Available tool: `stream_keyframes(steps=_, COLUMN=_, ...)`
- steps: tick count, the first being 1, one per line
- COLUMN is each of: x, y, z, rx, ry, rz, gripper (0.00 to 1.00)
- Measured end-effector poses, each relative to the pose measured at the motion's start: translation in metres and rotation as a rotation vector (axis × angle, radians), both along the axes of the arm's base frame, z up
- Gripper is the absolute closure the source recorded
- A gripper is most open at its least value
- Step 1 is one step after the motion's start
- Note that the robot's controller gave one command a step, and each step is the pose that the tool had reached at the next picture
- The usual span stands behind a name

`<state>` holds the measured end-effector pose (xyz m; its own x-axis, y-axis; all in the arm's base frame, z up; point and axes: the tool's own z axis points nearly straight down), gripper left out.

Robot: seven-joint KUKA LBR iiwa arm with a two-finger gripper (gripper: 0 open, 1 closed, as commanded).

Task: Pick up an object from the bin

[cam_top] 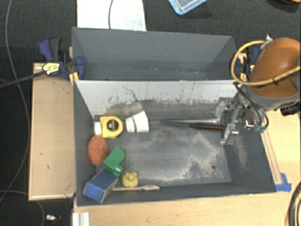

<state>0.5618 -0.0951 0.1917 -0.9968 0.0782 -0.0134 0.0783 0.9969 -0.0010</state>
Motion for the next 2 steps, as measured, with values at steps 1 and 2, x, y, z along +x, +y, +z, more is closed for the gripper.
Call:
stream_keyframes(steps=1, x=0.027, y=-0.009, z=-0.066, rx=-0.001, ry=-0.004, rz=0.168, gripper=0.0)
stream_keyframes(steps=2, x=0.022, y=-0.011, z=-0.1, rx=0.001, ry=-0.002, rz=0.074, gripper=1.0)
